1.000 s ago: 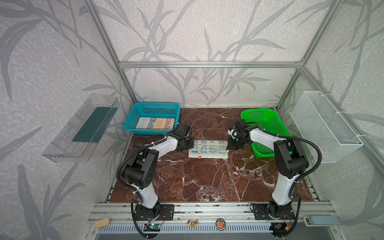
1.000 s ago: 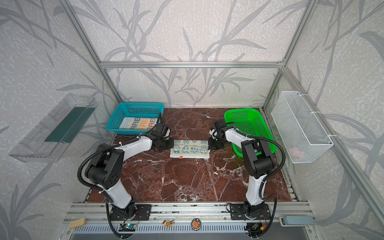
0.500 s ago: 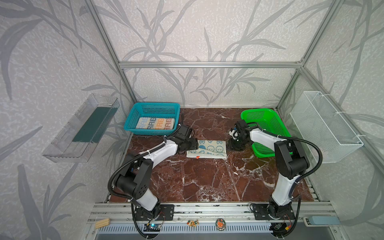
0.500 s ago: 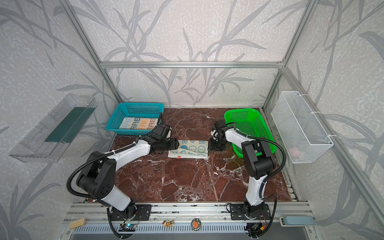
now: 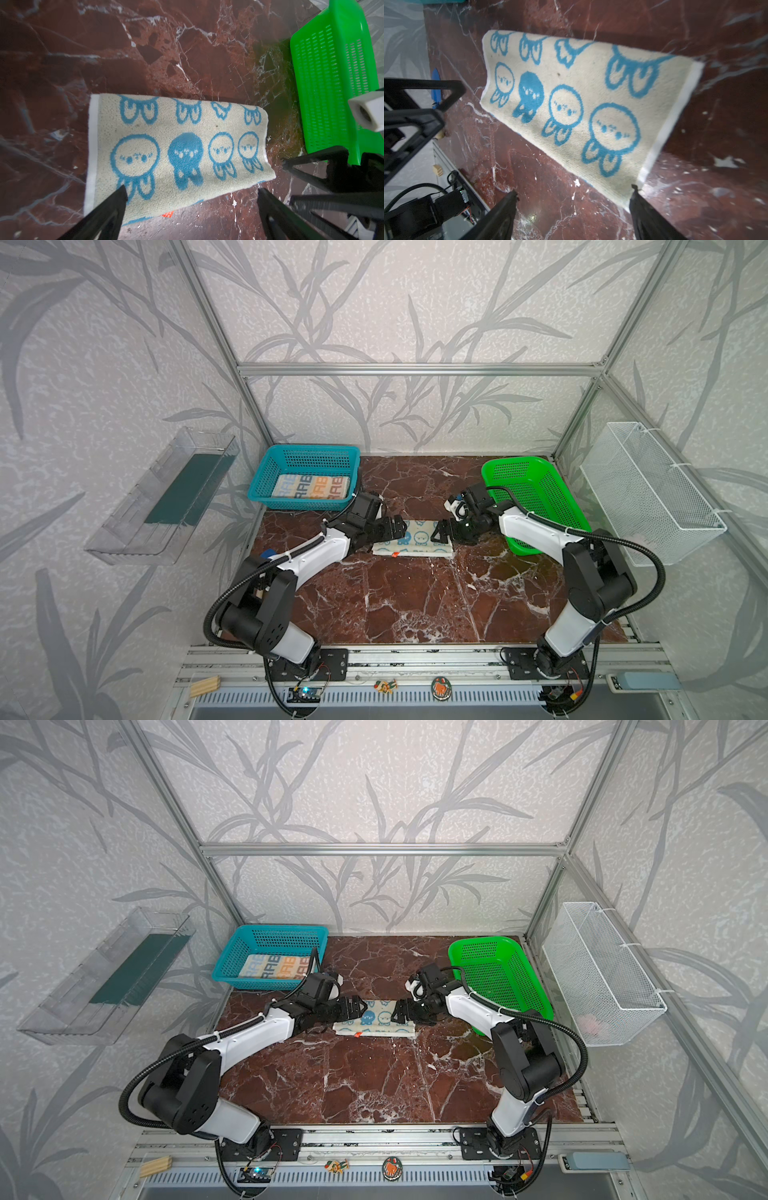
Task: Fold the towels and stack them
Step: 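Grasp the folded rabbit-print towel's short ends with left and right grippers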
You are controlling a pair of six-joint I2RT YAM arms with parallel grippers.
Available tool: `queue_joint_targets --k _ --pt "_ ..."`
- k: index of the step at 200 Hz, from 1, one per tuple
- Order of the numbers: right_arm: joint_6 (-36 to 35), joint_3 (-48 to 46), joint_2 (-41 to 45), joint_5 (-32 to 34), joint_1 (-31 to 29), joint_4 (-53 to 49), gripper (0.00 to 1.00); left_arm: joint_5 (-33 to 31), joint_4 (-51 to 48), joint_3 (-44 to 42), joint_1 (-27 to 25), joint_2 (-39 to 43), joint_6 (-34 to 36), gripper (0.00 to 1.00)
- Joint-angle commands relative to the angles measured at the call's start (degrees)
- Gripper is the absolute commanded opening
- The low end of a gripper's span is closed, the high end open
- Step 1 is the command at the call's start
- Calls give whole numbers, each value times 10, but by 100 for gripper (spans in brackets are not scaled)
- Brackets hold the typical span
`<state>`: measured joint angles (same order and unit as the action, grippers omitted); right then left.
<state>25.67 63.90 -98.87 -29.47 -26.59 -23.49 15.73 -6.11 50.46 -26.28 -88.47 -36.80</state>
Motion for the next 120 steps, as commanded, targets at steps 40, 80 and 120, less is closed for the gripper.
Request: queue_joint_targets --k 40,80,120 --pt "44 -35 -44 -51 -2 82 93 38 86 -52 1 -31 -61 99" --pt "28 -75 -64 -32 12 83 97 40 98 -92 1 -29 -64 99" --pt "2 -51 -39 -26 16 50 99 32 56 -69 3 -7 -38 99"
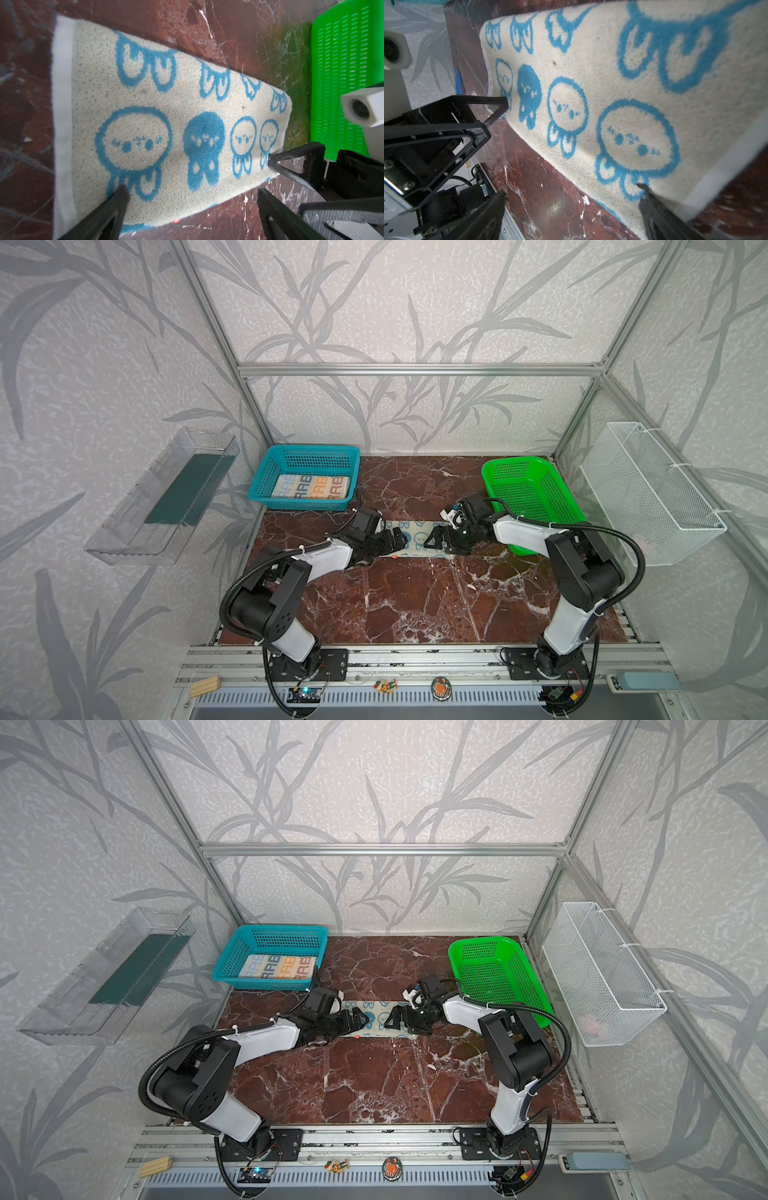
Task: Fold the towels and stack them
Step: 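Grasp the folded rabbit-print towel's short ends with left and right grippers, then lift the towel with the left gripper toward the teal basket while the right releases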
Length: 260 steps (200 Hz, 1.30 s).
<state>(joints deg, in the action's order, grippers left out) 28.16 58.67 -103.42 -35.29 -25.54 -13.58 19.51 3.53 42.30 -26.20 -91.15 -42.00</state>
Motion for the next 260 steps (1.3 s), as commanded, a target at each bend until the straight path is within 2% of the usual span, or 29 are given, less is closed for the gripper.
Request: queue_joint_targets --k 1,43,88,149,260 --pt "-22 1 8 32 6 -50 99 -6 -43 14 2 21 16 99" --pt "-56 53 53 60 7 -116 99 -100 -190 106 2 67 108 99" --pt "-99 84 60 156 9 -195 99 -119 -333 181 40 4 133 99" --pt "-115 102 -3 188 9 -214 99 -90 -375 224 45 -76 138 99" --pt "-89 109 -64 152 -12 -168 99 -46 -375 261 39 -154 140 99"
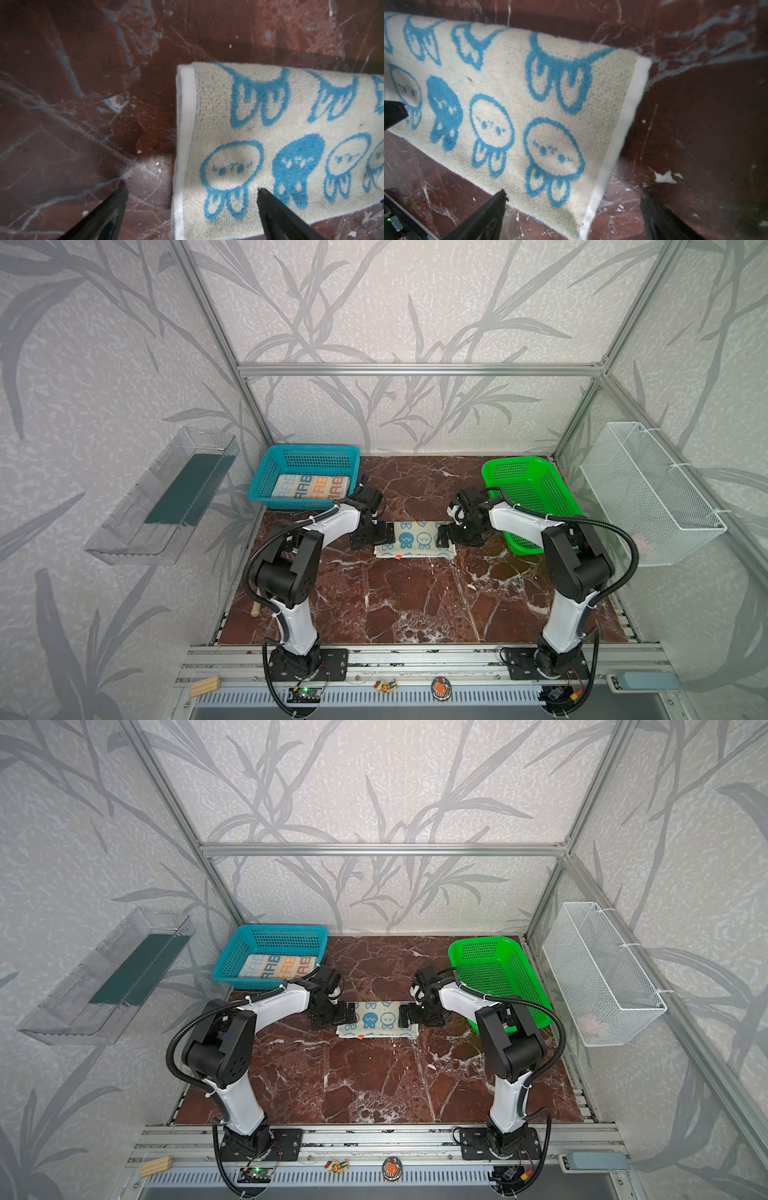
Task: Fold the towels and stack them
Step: 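Lift the towel with the left gripper toward the teal basket while the right releases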
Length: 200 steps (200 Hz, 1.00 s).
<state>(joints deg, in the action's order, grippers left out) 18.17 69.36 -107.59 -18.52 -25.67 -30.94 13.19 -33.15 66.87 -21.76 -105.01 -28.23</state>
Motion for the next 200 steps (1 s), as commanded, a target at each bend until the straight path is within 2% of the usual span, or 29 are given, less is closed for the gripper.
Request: queue_joint_targets --k 1,24,100,124,154,175,191,200 --pt "11 2 -23 -16 -11 6 99 18 -8 15 -6 -16 2 99" --pt "17 6 -29 -24 -18 11 99 29 5 12 -13 -27 -4 96" --pt "32 15 -41 -36 -41 23 99 39 60 -8 -39 -60 -22 71" --pt "32 18 -47 -37 -46 23 99 36 66 -11 -43 -60 -19 58" --pt "29 19 -45 -35 -47 21 99 20 59 -11 -43 -49 -9 30" --pt "25 23 -40 -34 -47 16 99 0 31 4 -43 -40 4 17" --pt "17 33 -31 -31 -47 9 99 -25 -5 27 -41 -29 20 3" --pt "11 43 -25 -29 -47 3 99 -44 -32 48 -40 -23 34 0"
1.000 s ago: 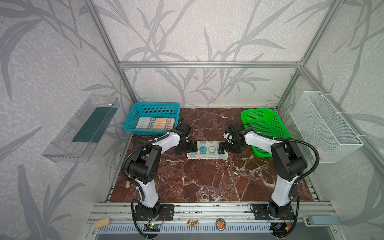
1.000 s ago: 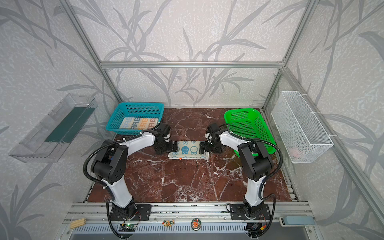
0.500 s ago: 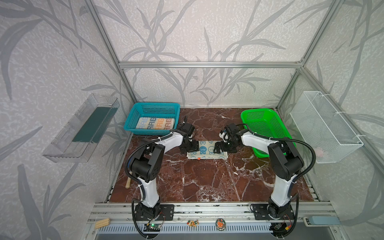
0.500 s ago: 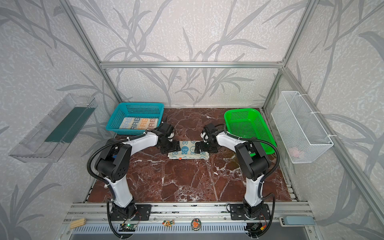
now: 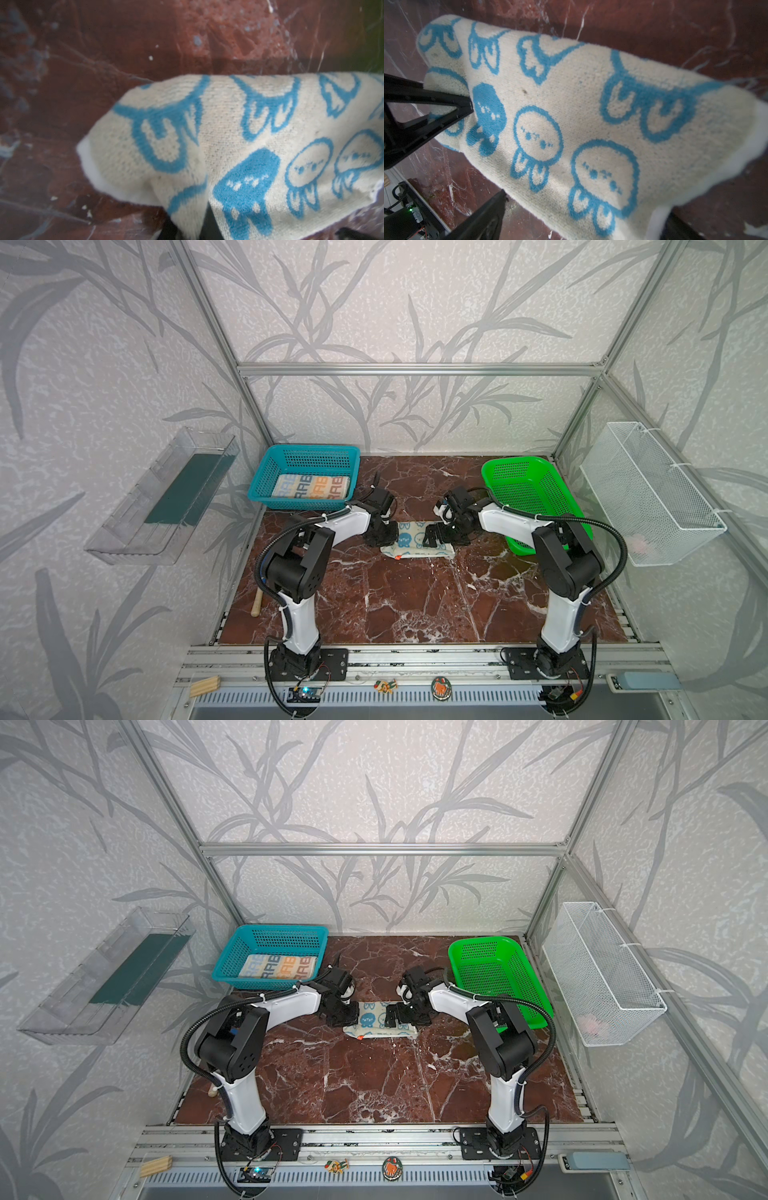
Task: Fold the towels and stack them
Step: 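Lift the towel with the left gripper toward the teal basket while the right releases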
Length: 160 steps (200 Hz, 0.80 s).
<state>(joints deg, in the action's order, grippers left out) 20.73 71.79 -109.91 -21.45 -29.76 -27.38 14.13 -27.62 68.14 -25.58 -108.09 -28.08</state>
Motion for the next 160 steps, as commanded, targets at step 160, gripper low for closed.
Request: queue_joint_targets --k 160 --pt "-43 335 -36 -9 -31 -113 99 -308 -397 533 136 -90 309 0"
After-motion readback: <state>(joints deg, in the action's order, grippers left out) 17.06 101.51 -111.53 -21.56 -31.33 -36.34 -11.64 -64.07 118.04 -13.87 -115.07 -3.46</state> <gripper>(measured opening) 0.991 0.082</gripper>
